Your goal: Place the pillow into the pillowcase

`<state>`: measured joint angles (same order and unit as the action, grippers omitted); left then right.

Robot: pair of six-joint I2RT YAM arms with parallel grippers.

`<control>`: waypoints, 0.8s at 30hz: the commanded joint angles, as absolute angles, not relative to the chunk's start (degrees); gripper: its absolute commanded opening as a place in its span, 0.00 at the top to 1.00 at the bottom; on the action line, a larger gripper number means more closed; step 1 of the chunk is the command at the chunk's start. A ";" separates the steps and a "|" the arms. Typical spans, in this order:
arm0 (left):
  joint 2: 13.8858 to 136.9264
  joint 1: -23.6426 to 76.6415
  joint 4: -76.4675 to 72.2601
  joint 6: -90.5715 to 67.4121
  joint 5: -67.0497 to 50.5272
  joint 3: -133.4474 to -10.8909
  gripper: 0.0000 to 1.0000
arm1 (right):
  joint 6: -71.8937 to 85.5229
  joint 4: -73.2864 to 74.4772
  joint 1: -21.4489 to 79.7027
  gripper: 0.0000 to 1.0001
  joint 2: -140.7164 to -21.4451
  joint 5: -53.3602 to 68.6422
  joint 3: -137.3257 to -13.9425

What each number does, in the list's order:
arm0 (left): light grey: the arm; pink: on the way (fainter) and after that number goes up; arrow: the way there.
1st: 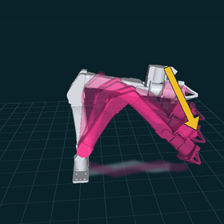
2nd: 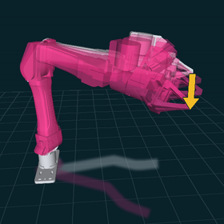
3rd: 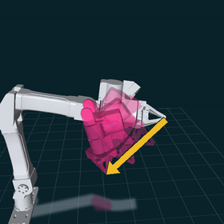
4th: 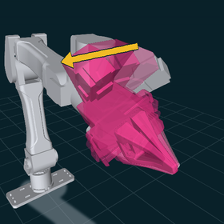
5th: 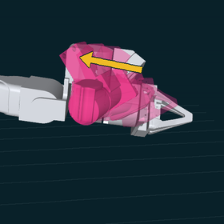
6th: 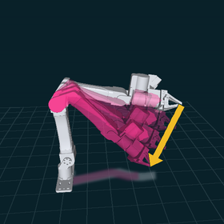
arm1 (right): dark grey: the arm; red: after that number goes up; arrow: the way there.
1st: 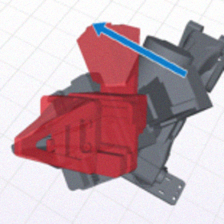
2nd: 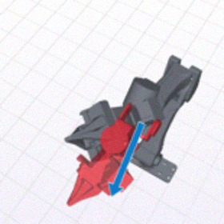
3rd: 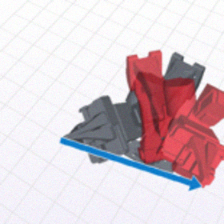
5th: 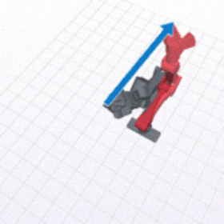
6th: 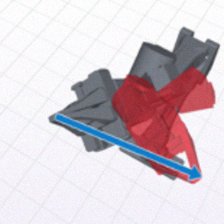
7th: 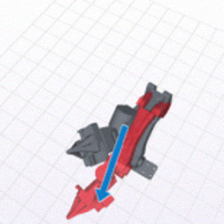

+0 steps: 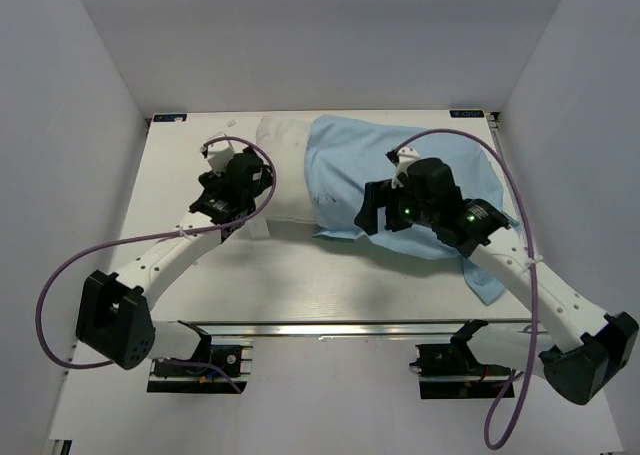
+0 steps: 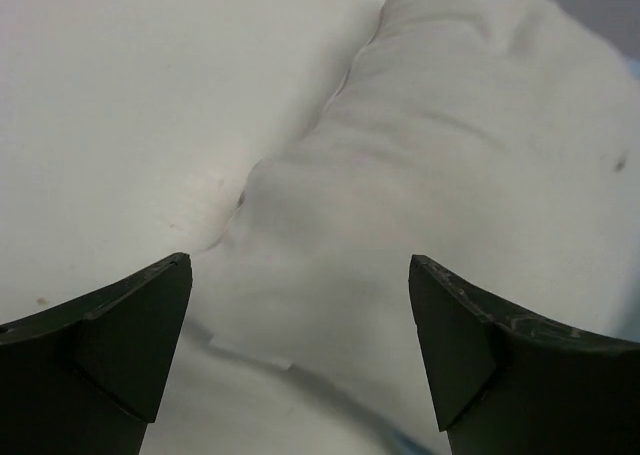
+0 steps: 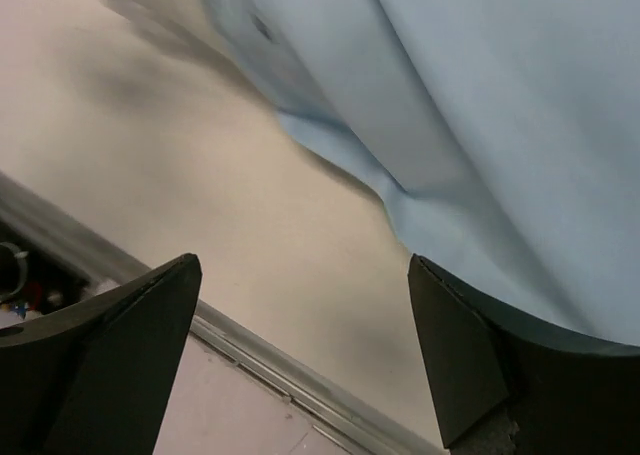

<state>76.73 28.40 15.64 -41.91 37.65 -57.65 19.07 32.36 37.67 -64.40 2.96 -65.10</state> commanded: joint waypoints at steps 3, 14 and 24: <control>72.43 28.30 29.27 -38.69 35.61 -58.10 0.02 | 25.40 37.01 32.64 0.11 -69.60 -6.94 -60.12; 65.83 28.56 15.03 -7.50 1.71 -49.04 0.02 | 20.92 26.98 15.04 0.11 -94.02 -6.86 -79.41; 79.44 29.97 16.87 1.75 6.67 -60.18 0.02 | 14.24 28.48 12.57 0.11 -107.84 -3.26 -98.52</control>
<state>76.51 29.95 17.52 -3.20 4.16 -55.40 16.43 31.24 12.27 -107.74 -4.56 -94.21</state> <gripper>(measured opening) 0.982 0.893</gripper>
